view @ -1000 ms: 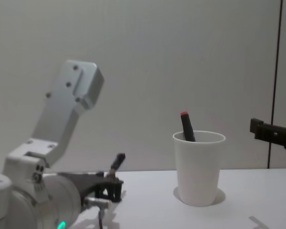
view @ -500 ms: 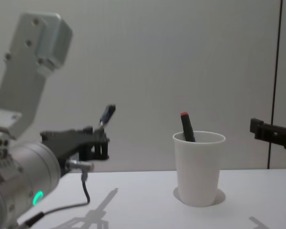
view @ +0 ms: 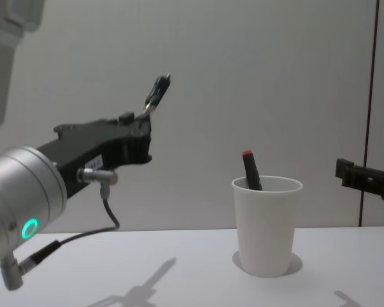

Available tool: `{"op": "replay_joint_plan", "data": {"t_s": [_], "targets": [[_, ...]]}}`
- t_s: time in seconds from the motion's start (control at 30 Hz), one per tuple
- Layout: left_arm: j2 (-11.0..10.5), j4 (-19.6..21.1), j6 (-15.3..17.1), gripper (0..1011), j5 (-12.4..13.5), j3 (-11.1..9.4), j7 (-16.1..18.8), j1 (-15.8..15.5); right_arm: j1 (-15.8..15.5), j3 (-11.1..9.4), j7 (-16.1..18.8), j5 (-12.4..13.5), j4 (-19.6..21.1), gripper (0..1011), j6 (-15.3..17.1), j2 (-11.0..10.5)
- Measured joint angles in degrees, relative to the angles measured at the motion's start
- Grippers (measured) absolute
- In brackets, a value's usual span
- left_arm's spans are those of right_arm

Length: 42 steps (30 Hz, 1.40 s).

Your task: Place the pen into the pen holder.

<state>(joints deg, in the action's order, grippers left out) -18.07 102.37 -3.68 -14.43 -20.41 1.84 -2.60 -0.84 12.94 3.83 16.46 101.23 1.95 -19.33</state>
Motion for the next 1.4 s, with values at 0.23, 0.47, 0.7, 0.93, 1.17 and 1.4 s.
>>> {"op": "replay_joint_plan", "data": {"t_s": [0.23, 0.47, 0.7, 0.93, 1.17, 1.4], "targets": [[-0.80, 0.44, -3.04, 128, -3.22, 0.61, -5.62, 0.00, 0.00, 0.00, 0.00, 0.00, 0.00, 1001, 0.00, 0.00], [-1.35, 0.50, -4.83, 128, -7.20, 1.03, -12.31, -0.35, 0.00, 0.00, 0.00, 0.00, 0.00, 1001, 0.00, 0.00], [-1.61, 0.10, -5.16, 128, -10.78, 1.18, -18.38, -0.91, 0.00, 0.00, 0.00, 0.00, 0.00, 1001, 0.00, 0.00], [-1.65, -0.92, -4.55, 128, -14.42, 1.16, -24.66, -1.62, 0.00, 0.00, 0.00, 0.00, 0.00, 1001, 0.00, 0.00], [-1.39, -2.62, -2.95, 128, -17.85, 0.83, -30.80, -2.44, 0.00, 0.00, 0.00, 0.00, 0.00, 1001, 0.00, 0.00], [-0.88, -4.66, -1.61, 128, -20.11, 0.21, -35.19, -3.05, 0.00, 0.00, 0.00, 0.00, 0.00, 1001, 0.00, 0.00]]}}
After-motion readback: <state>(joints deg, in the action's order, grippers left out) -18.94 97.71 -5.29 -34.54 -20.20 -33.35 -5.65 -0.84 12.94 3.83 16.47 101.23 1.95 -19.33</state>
